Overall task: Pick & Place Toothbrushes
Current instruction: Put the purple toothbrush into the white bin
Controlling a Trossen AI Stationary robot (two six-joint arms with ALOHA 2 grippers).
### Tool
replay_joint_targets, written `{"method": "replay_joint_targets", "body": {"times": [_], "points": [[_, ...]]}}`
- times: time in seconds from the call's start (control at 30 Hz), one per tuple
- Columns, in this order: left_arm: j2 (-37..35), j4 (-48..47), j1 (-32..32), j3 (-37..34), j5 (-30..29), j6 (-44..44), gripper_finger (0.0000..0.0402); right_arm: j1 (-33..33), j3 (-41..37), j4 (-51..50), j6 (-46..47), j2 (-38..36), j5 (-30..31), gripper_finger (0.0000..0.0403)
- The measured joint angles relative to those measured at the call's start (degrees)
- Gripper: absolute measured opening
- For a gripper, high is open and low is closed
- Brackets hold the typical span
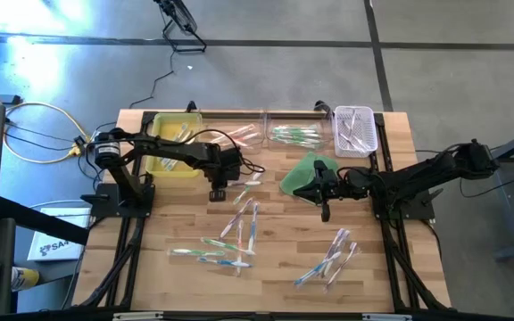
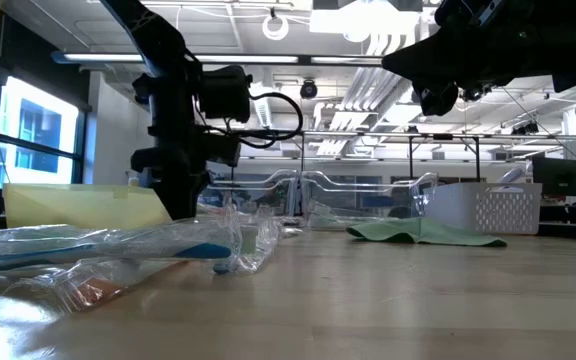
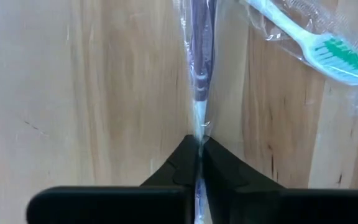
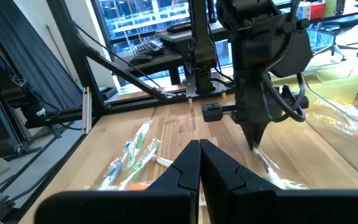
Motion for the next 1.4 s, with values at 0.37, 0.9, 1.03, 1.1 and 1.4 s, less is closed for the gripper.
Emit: {"method": "replay_joint_targets", "body": {"times": [0.37, 0.9, 1.03, 1.1, 1.4], "points": [[0.0, -0.8, 0.0, 1.1, -0.2, 1.7, 0.0002, 0.0, 0.0, 0.0, 0.0, 0.0, -0.1, 0.0002], [0.4, -3.8, -0.1, 7.9, 0.2, 6.1, 0.0000, 0.0, 0.0, 0.0, 0.0, 0.0, -1.9, 0.0002], [0.3, -6.1, -0.1, 11.2, 0.1, 7.7, 0.0000, 0.0, 0.0, 0.1, 0.2, 0.0, -3.7, 0.0002], [0.3, -7.5, -0.1, 13.5, 0.0, 8.8, 0.0000, 0.0, 0.0, 0.8, 0.2, 0.0, -5.6, 0.0002], [0.2, -11.4, -0.1, 27.2, 0.5, 16.4, 0.0000, 0.0, 0.0, 6.2, 0.2, 0.0, -14.8, 0.0003]]}}
